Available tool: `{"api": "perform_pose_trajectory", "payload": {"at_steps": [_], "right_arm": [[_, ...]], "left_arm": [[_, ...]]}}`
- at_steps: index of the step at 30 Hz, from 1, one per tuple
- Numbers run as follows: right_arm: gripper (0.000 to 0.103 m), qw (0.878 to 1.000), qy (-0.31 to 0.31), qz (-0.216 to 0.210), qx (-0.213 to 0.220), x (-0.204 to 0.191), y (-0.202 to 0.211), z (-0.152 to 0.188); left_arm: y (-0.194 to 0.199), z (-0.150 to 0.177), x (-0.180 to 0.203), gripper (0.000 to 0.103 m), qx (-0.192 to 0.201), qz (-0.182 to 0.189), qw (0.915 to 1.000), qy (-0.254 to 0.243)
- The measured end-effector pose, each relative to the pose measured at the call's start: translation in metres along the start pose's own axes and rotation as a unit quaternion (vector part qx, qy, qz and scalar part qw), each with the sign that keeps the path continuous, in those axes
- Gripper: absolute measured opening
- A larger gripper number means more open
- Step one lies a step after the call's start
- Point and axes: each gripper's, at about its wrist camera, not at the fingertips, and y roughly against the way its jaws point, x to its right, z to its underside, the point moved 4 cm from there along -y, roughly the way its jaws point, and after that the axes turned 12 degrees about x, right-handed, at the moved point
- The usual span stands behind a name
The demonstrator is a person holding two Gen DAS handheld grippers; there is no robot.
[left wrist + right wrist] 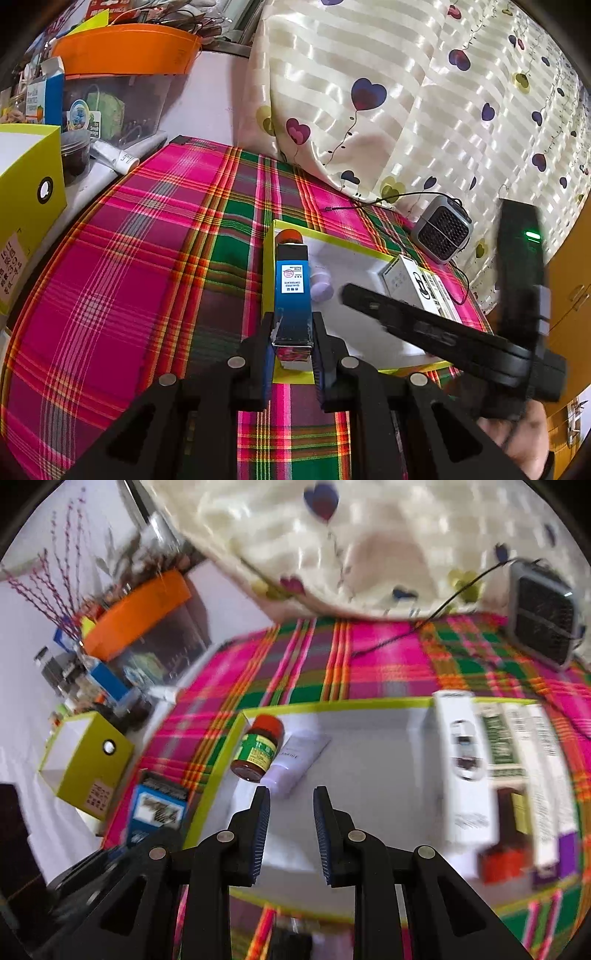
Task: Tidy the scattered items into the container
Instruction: 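Lower the blue box into the tray beside the keychain box and open the left tool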
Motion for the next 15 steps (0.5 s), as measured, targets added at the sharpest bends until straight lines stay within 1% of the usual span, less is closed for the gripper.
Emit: {"api": "perform_pose_trajectory", "payload": {"at_steps": [3, 8, 12, 15], "right_arm": [[0.026, 0.999, 0.000, 0.008, 0.040, 0.009, 0.027, 0.002], [0.026, 0.995, -0.007, 0.027, 0.099, 0.032, 0.056, 0.005], [0.026, 0.992, -0.023, 0.024, 0.124, 0.048, 0.067, 0.002], [0.026, 0.990, -0.021, 0.024, 0.137, 0.057, 0.072, 0.002]], "left_arm": [[-0.001, 0.001, 0.005, 0.018, -0.002, 0.006, 1.0000, -0.006], [0.000, 0.004, 0.016, 0.018, -0.001, 0.019, 0.9995, -0.025], [0.000, 0.008, 0.026, 0.018, 0.002, 0.024, 0.9987, -0.045], [0.001, 0.008, 0.031, 0.018, 0.009, 0.029, 0.9982, -0.052]]}}
